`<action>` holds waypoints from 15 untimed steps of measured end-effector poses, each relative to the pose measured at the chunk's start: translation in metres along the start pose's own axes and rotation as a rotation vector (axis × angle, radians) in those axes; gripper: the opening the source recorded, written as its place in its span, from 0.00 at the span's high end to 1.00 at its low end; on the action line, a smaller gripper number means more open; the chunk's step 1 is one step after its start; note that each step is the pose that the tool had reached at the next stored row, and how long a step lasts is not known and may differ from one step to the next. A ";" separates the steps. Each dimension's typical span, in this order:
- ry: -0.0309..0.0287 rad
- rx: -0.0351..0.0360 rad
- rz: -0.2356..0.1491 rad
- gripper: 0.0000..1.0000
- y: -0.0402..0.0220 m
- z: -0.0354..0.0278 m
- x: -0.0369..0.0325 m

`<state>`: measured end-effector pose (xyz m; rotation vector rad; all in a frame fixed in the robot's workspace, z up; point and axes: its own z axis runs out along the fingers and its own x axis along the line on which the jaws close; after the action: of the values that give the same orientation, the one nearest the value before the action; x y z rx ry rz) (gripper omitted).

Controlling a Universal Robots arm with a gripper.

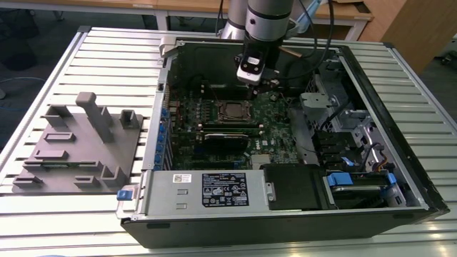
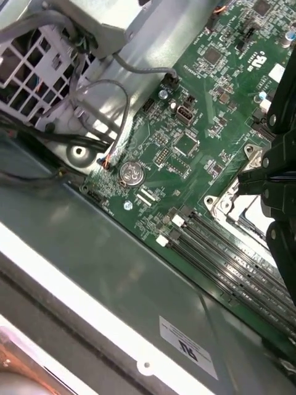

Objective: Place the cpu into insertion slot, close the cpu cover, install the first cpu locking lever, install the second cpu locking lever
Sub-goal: 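Close the cpu cover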

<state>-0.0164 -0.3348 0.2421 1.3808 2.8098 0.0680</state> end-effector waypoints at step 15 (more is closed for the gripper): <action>0.0067 0.0016 -0.154 0.89 0.0000 0.0001 0.0000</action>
<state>-0.0164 -0.3348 0.2420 1.1621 2.9107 0.0691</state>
